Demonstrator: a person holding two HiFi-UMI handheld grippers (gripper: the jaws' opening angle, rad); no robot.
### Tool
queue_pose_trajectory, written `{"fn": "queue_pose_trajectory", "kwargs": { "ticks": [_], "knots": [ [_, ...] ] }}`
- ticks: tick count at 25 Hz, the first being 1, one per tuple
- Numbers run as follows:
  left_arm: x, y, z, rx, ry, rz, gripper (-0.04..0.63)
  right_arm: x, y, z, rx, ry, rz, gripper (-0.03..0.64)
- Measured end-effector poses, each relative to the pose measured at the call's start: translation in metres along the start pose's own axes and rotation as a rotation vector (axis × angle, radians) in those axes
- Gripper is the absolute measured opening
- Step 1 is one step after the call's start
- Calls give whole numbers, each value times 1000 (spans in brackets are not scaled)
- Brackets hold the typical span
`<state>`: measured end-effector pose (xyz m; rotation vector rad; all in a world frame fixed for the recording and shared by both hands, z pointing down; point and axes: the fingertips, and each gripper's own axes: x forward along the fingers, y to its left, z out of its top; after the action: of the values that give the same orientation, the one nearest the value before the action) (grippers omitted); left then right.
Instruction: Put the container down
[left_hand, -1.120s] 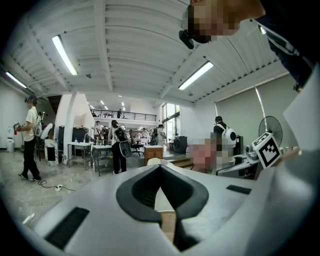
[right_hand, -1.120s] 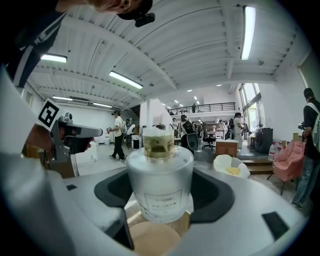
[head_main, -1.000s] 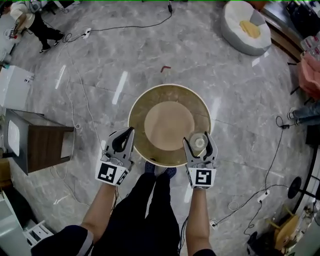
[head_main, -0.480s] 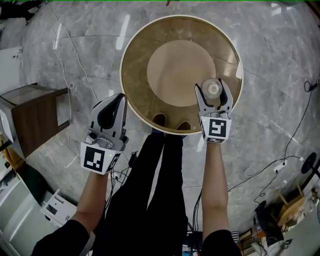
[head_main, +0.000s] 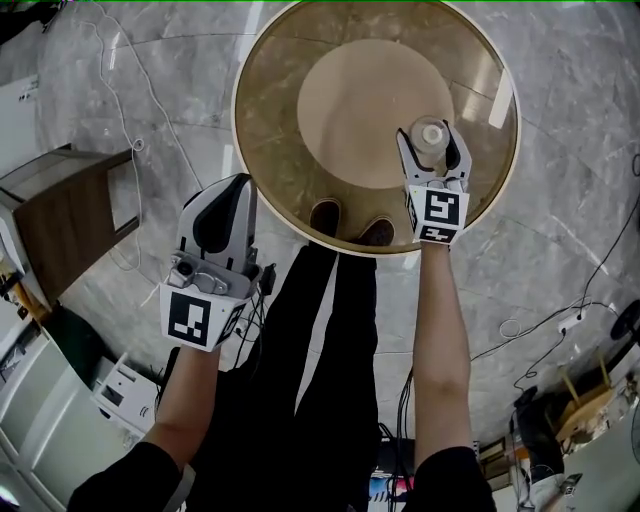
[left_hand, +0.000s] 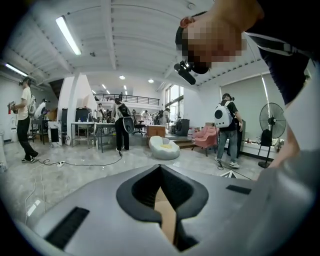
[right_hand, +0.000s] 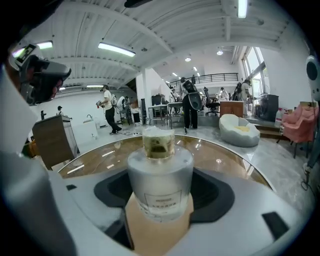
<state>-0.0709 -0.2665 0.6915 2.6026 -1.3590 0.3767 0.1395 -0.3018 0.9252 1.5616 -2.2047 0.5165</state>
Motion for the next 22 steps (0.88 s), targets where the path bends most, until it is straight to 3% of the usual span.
{"fn": "queue_pose_trajectory", "kwargs": {
  "ticks": [22],
  "knots": [
    [15, -7, 4, -1, -13, -6, 25, 18, 6, -14, -15, 49, 29, 339]
  ]
}}
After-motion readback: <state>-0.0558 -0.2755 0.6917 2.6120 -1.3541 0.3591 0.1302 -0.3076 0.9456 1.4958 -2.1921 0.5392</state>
